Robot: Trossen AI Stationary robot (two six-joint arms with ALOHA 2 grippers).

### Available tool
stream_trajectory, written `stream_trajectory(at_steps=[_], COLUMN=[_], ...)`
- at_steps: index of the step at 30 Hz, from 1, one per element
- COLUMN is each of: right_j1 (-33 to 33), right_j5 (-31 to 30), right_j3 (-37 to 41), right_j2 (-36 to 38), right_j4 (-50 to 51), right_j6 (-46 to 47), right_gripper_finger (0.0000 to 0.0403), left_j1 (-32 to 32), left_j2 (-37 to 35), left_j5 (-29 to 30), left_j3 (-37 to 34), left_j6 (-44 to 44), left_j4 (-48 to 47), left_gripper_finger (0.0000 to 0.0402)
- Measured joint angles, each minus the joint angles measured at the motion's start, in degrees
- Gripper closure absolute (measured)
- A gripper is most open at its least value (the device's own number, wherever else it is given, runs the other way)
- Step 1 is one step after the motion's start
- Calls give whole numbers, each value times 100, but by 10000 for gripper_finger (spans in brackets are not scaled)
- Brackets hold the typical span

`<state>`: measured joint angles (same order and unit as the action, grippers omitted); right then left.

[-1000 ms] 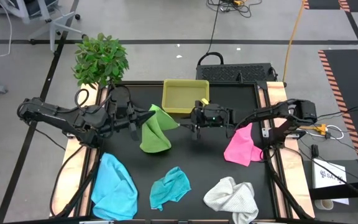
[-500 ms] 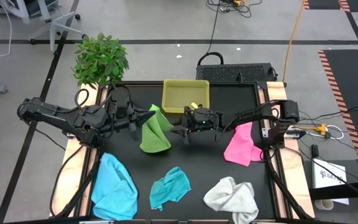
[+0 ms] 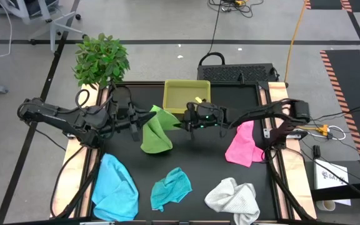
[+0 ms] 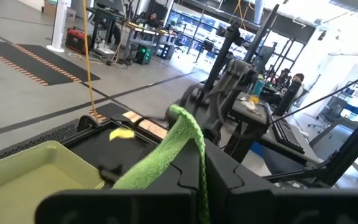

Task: Fold microfiber towels
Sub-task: Fold the green microfiber cloth

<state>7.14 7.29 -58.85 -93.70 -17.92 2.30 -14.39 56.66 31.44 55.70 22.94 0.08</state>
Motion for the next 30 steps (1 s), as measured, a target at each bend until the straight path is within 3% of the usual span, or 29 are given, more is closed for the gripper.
stream_trajectory(at_steps=[4,9,15,24,30], right_j1=[8,114,190,89,-106], right_j5=[-510,-1128,-1514,-1409,-396], right_j3=[2,2,2,2,4], right_j2=[934,2090,3036,3426,3473], right_j4=[1032,1633,1737,2816,3135], right_j6=[-510,-802,-945,-464,148], right_gripper_finger=[402,402,402,403,403], left_j1=[39,327,789,1409,1473], left_j2=[0,0,139,794,855], left_j5=[3,-60,-804,-1022,-1291], left_j3=[0,0,2,2,2], left_j6=[-225,-501,-868,-844,-611], left_j4=[24,424,737,618,569], left_gripper_finger=[398,390,397,398,394])
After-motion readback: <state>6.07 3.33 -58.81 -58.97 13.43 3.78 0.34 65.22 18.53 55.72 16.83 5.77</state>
